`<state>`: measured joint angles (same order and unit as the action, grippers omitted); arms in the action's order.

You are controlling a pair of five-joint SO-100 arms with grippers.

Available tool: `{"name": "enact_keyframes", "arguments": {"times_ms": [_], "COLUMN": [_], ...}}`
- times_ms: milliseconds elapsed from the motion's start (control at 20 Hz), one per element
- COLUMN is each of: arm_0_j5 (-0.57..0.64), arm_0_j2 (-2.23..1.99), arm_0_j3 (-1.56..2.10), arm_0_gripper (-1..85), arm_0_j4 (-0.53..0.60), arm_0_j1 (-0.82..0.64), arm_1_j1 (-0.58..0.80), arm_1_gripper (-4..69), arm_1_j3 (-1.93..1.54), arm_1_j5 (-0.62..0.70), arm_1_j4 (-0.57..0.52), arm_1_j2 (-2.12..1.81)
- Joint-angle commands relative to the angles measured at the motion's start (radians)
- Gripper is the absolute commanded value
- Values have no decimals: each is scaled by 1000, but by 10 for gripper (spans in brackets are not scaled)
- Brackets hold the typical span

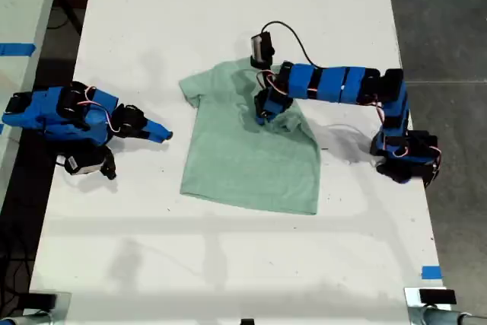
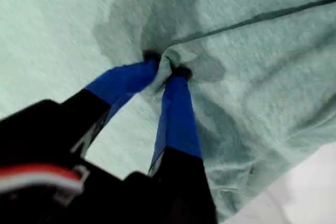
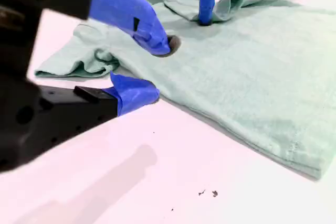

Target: Fold t shirt

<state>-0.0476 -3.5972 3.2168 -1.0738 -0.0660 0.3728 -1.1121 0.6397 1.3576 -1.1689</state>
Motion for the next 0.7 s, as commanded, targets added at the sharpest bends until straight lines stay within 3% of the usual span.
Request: {"name": "enact_keyframes", "arguments": {"times_ms": [0,250,300,350,400,500,650], "arm_0_j5": [5,5,5,5,5,5,5], "arm_0_j2": [-6,-6,-6,-6,-6,-6,-6], "arm_0_j3": [8,8,8,8,8,8,8], "arm_0_gripper": [111,111,111,111,111,111,111], "arm_0_j4": [18,18,18,18,18,18,18], "arm_0_j1": [-2,-2,-2,-2,-2,-2,-2], "arm_1_j1": [-6,95,106,110,107,60,-51], "arm_1_gripper": [245,213,156,43,10,12,12], "arm_1_j3": [124,-43,-141,-265,-416,-775,-1414], "arm_1_j5": [-12,-9,-17,-37,-58,-118,-250], "arm_1_j4": [95,273,275,267,230,106,-140], "arm_1_j2": [-75,-520,-650,-799,-959,-1270,-1753]}}
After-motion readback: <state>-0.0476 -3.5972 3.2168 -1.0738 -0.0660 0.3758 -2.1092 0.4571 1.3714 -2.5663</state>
